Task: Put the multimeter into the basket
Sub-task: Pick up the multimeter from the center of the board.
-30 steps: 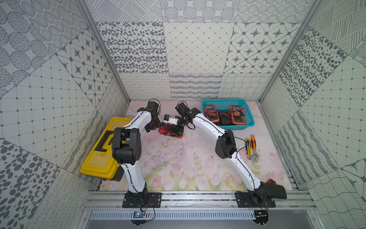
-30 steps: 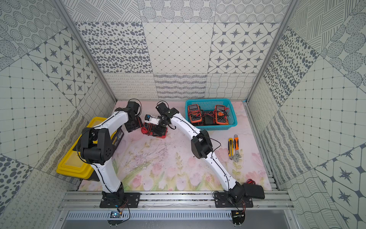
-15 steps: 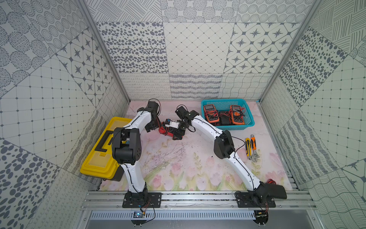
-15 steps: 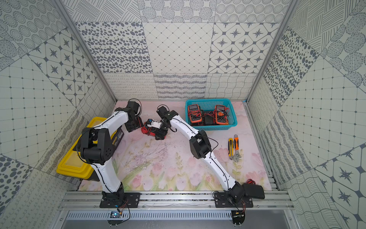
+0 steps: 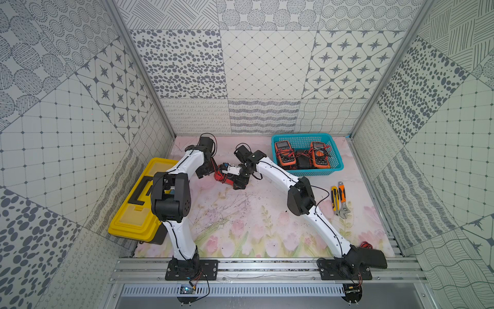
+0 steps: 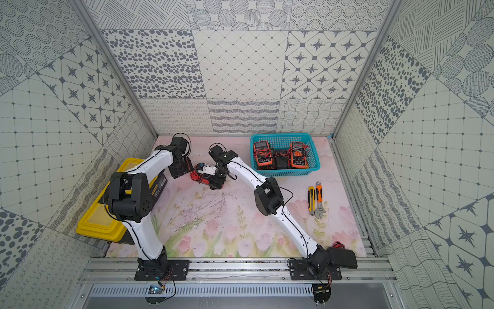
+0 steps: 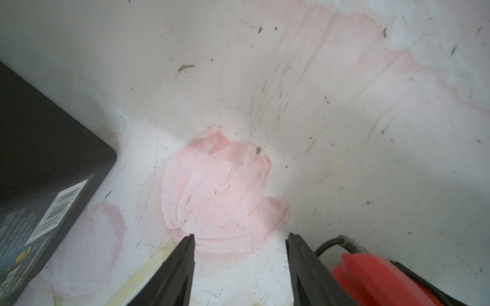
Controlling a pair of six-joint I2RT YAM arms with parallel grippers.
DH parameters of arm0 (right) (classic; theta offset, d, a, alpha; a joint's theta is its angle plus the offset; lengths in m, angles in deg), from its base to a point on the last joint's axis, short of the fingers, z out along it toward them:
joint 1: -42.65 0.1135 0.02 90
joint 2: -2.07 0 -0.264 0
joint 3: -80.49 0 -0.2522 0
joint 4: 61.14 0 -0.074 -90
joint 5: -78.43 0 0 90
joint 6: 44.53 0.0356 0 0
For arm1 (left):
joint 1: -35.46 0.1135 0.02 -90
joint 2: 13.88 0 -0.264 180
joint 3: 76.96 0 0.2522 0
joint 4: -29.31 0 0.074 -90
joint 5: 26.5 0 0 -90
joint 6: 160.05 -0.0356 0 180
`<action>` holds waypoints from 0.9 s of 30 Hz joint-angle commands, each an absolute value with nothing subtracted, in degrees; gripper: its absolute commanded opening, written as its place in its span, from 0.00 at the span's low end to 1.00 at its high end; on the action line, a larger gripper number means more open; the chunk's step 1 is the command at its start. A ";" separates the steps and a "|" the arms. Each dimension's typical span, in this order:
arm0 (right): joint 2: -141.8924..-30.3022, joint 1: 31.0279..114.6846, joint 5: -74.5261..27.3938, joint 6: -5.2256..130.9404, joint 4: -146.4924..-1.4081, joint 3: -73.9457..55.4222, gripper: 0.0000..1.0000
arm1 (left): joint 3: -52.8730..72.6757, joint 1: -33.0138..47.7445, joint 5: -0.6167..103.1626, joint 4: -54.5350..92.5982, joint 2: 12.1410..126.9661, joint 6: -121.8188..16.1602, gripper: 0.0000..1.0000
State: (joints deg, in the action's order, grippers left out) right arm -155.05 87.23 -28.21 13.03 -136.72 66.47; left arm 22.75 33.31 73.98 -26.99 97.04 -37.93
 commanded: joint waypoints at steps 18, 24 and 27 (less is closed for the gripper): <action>-125.30 87.61 -18.11 31.86 -123.68 39.95 0.03 | 17.92 33.27 67.52 -22.87 90.04 -42.02 0.78; -120.42 86.00 -12.13 37.68 -124.39 39.14 0.03 | 16.66 33.09 67.76 -22.83 87.55 -41.49 0.78; -116.98 84.17 -9.79 38.99 -124.56 36.97 0.03 | 16.55 33.11 68.15 -23.30 86.61 -41.25 0.79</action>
